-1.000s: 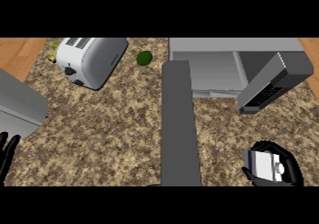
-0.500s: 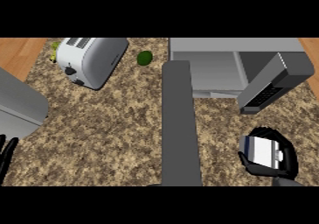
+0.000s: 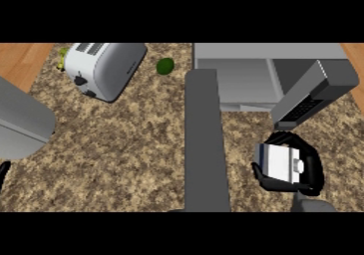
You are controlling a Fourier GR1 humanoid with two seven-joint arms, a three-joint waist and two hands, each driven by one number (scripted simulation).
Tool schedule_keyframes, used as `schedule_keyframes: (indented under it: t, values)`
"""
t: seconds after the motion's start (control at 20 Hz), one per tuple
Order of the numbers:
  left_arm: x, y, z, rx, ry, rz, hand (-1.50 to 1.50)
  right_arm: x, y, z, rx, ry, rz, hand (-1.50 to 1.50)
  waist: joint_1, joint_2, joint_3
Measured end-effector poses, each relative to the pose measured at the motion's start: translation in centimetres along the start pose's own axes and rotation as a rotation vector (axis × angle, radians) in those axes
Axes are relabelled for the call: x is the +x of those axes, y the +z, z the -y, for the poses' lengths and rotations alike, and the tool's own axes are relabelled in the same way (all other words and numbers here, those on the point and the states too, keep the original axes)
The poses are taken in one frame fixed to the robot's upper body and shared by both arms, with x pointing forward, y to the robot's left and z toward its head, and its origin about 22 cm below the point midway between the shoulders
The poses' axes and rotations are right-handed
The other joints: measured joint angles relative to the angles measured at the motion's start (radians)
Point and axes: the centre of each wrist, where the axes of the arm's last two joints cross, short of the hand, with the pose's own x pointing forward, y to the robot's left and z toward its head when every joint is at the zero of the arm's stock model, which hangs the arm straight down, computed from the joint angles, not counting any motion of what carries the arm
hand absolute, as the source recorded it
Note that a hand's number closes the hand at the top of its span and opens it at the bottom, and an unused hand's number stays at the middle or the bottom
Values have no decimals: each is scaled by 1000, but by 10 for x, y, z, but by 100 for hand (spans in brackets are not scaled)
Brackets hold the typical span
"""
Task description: Pick up the milk, place it into the microwave and close the microwave
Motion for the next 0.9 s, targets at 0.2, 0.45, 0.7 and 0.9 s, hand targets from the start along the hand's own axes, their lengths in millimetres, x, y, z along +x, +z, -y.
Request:
schedule_keyframes:
  t: [0.2,0.45,0.7,0.9]
  values:
    - [-4,0,5,9,4,-4,-150,3,-26,-16,8,72,-6,150,3,1,1]
    - [-7,-7,-1,14,0,-2,-150,8,-72,-24,2,132,-38,150,6,2,1]
    - [-9,-4,-9,11,0,-14,-150,-2,-111,-32,6,161,-72,150,12,4,1]
    - [-10,-13,-11,7,-4,-9,-150,-10,-144,-39,12,172,-82,150,18,7,1]
